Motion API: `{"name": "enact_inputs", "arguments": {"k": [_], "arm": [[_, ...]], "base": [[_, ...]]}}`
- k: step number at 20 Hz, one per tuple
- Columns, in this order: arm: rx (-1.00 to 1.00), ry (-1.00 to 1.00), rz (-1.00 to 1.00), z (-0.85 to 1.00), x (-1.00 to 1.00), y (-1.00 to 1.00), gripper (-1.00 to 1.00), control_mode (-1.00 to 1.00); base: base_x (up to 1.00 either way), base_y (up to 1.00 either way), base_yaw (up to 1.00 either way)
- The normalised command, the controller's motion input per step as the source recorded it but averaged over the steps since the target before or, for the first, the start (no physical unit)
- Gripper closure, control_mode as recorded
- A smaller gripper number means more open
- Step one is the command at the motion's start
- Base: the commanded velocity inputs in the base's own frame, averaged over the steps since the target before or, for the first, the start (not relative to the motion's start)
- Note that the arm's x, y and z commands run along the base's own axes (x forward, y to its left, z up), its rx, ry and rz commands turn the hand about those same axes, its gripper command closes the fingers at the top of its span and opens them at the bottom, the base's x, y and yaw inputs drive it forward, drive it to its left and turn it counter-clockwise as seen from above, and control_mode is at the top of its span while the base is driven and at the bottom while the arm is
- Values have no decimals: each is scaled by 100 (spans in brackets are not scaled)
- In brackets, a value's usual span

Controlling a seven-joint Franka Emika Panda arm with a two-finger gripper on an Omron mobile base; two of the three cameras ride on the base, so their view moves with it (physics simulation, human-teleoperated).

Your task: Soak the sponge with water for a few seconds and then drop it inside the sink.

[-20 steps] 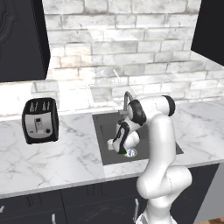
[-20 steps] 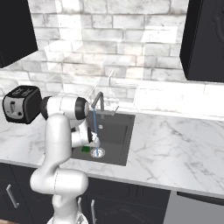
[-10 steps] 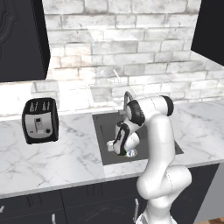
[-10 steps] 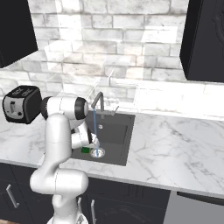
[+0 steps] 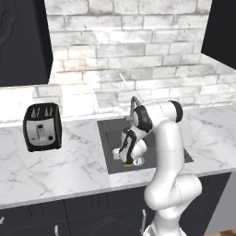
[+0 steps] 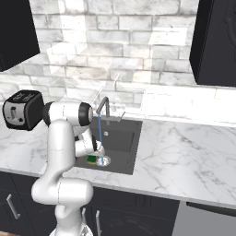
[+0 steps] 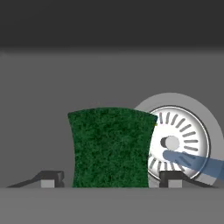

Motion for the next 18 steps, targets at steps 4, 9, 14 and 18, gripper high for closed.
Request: {"name": "enact_inputs", "arguments": {"k": [4, 9, 14, 18], "arm": [[0, 0, 0, 0, 1, 0, -100, -100], [2, -1, 0, 27, 0, 0, -100, -100], [8, -4, 0, 59, -3, 0, -100, -100], [6, 0, 0, 59, -14, 0, -100, -100]], "base": [[0, 0, 0], [0, 0, 0], [0, 0, 0], [0, 0, 0]]}}
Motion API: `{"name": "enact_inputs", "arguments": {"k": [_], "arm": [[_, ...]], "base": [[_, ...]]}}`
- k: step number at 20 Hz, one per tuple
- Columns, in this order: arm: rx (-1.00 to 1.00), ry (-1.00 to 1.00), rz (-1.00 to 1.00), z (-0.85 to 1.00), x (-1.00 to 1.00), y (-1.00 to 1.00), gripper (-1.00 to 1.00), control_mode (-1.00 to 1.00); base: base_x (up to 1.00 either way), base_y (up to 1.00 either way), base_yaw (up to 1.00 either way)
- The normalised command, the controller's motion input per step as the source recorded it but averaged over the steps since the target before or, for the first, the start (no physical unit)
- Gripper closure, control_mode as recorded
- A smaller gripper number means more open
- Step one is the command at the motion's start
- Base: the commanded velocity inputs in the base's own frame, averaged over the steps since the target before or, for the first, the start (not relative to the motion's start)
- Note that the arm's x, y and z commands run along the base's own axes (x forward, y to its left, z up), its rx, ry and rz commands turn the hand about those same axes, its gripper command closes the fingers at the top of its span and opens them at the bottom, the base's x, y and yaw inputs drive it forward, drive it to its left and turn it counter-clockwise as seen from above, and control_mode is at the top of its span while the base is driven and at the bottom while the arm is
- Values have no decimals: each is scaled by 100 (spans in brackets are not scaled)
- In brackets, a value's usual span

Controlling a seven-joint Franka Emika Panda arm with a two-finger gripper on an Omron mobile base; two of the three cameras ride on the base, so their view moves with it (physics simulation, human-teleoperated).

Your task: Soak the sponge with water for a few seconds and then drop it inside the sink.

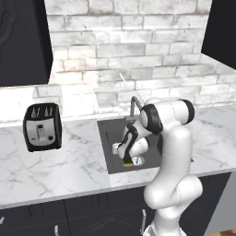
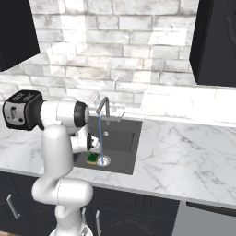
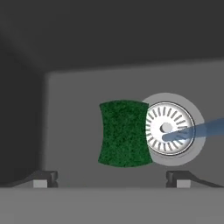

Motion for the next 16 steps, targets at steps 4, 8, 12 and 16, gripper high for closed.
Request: {"name": "enact_inputs", "arguments": {"k": [4, 8, 12, 16], "arm": [[4, -1, 0, 61, 2, 0, -100, -100], [0, 0, 0, 47, 24, 0, -100, -100], [0, 0, 0, 46, 24, 0, -100, -100], [0, 2, 3, 46, 0, 8, -100, -100]], "base": [[0, 0, 0], [0, 0, 0], [0, 0, 0], [0, 0, 0]]}}
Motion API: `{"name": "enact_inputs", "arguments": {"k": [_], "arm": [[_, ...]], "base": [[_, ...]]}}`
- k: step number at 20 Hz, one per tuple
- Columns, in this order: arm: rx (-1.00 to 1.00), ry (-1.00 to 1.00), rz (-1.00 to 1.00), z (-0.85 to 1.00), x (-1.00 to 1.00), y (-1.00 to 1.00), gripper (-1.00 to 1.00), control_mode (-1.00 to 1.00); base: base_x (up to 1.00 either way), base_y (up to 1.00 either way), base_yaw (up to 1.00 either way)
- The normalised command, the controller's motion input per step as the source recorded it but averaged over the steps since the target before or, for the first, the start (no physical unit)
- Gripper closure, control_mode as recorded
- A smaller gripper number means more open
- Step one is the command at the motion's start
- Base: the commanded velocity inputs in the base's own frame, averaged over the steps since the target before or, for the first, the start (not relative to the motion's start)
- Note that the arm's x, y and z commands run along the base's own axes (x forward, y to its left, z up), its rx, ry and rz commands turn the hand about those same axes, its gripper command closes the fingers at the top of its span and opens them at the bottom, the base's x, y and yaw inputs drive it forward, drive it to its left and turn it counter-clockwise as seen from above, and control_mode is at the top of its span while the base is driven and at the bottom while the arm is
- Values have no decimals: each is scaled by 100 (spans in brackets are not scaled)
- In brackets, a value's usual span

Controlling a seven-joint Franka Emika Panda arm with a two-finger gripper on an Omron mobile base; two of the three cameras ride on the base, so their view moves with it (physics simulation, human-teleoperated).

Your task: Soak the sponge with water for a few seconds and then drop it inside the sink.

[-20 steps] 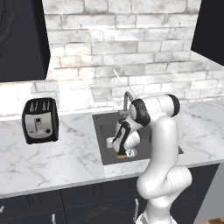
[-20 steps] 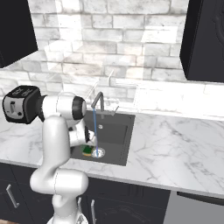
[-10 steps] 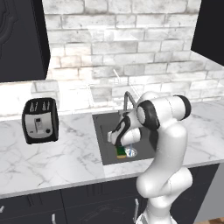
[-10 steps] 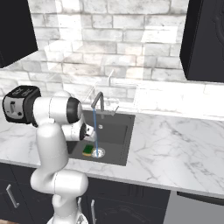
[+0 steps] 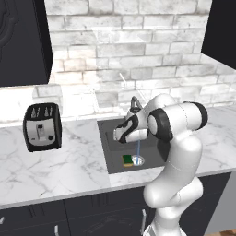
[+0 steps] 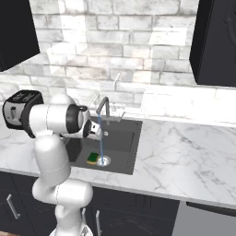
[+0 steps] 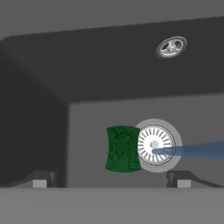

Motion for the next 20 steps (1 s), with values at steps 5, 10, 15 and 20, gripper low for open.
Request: {"name": "enact_inputs", "arguments": {"k": [5, 10, 15, 20], "arm": [[0, 2, 10, 39, 0, 17, -100, -100], [0, 1, 12, 39, -21, 12, -100, -100], [0, 0, 10, 42, -25, 2, -100, -100], [0, 0, 9, 35, -44, 0, -100, -100]], "base": [[0, 0, 0], [0, 0, 0], [0, 0, 0], [0, 0, 0]]}}
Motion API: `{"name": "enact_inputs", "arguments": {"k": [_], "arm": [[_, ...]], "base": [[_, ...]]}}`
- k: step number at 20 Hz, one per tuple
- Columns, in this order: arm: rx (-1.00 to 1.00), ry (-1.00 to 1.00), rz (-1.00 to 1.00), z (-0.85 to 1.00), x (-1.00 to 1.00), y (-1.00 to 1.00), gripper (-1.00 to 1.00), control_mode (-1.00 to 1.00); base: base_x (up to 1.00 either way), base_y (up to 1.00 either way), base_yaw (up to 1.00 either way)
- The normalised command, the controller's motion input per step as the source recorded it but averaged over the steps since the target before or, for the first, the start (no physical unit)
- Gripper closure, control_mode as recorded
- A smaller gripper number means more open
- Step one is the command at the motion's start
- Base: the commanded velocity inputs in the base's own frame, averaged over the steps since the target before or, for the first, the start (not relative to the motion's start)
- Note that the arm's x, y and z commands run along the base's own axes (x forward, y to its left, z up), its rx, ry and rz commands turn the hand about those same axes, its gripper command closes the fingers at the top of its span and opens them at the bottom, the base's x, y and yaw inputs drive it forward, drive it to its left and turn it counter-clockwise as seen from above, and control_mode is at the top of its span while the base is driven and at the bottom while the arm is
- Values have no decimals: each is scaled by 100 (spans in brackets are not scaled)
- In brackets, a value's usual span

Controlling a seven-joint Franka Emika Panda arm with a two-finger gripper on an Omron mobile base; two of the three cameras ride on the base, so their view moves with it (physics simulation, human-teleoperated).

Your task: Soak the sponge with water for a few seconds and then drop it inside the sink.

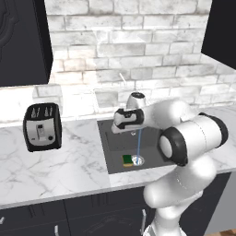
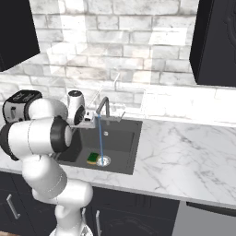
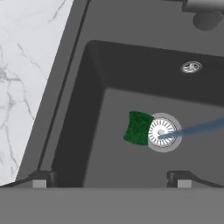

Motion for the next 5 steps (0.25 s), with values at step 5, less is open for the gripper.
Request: {"name": "enact_inputs", "arguments": {"k": [5], "arm": [[0, 0, 8, 24, -55, 0, -100, -100]], "base": [[0, 0, 0]]}}
